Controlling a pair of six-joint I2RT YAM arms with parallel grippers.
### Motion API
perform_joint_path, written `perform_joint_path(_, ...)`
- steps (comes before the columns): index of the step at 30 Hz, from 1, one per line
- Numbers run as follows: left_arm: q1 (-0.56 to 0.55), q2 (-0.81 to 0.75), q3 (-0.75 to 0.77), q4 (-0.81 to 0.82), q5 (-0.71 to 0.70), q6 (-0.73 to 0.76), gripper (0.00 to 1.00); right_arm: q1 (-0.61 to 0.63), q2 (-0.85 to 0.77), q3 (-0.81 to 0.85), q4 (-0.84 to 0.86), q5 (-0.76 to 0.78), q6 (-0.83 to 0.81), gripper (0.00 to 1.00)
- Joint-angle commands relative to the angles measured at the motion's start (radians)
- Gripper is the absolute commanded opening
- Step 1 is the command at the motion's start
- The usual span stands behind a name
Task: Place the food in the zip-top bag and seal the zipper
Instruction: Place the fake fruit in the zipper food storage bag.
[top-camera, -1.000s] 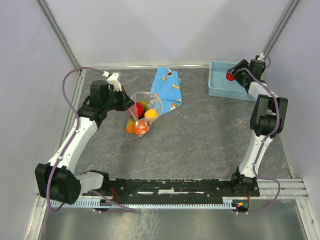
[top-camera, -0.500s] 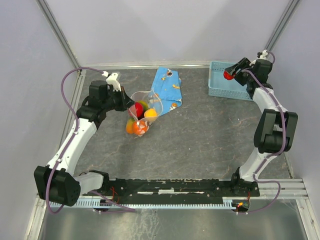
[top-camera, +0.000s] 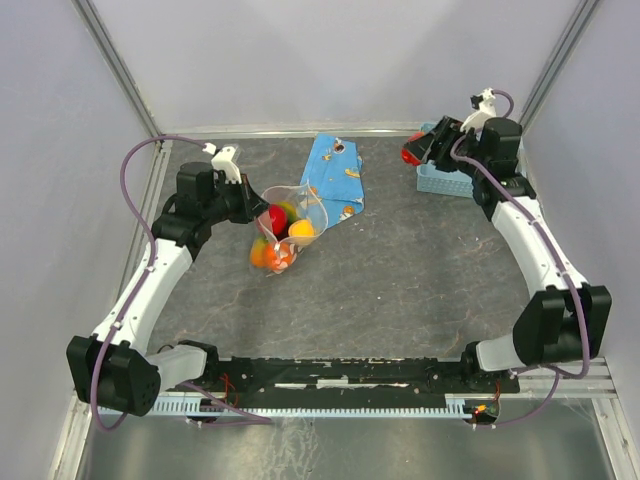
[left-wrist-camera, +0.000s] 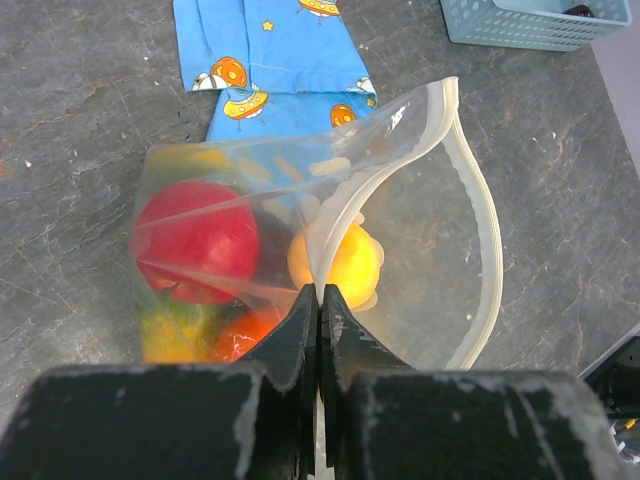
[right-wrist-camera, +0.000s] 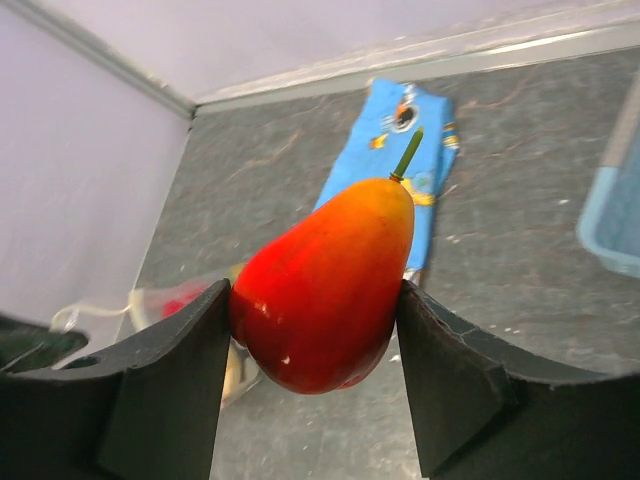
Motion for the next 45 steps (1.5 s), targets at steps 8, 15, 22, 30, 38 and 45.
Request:
perform_joint_path(8, 0.006, -0.025, 0.004, 0.07, 0.05, -0.049, 0.03, 0.189, -0.135, -0.004, -0.083, -0.078, -0.049, 0.49)
perform_joint_path(15, 0.005, -0.019, 0.004, 0.074, 0.066, -0.053, 0.03, 0.322, -0.117, 0.033, -0.097, -0.125, -0.052, 0.49)
perform_joint_path(22, 0.005, -0.017, 0.004, 0.075, 0.077, -0.055, 0.03, 0.454, -0.018, 0.107, -0.09, -0.186, -0.058, 0.5)
perform_joint_path(30, 0.003, -0.016, 0.003, 0.075, 0.078, -0.056, 0.03, 0.56, 0.114, 0.191, -0.089, -0.249, -0.055, 0.5)
perform_joint_path(38, 0.004, -0.017, 0.003, 0.075, 0.079, -0.056, 0.03, 0.606, 0.227, 0.26, -0.177, -0.265, -0.091, 0.51)
perform_joint_path(45, 0.004, -0.016, 0.002, 0.075, 0.078, -0.056, 0.03, 0.623, 0.3, 0.317, -0.261, -0.287, -0.119, 0.52)
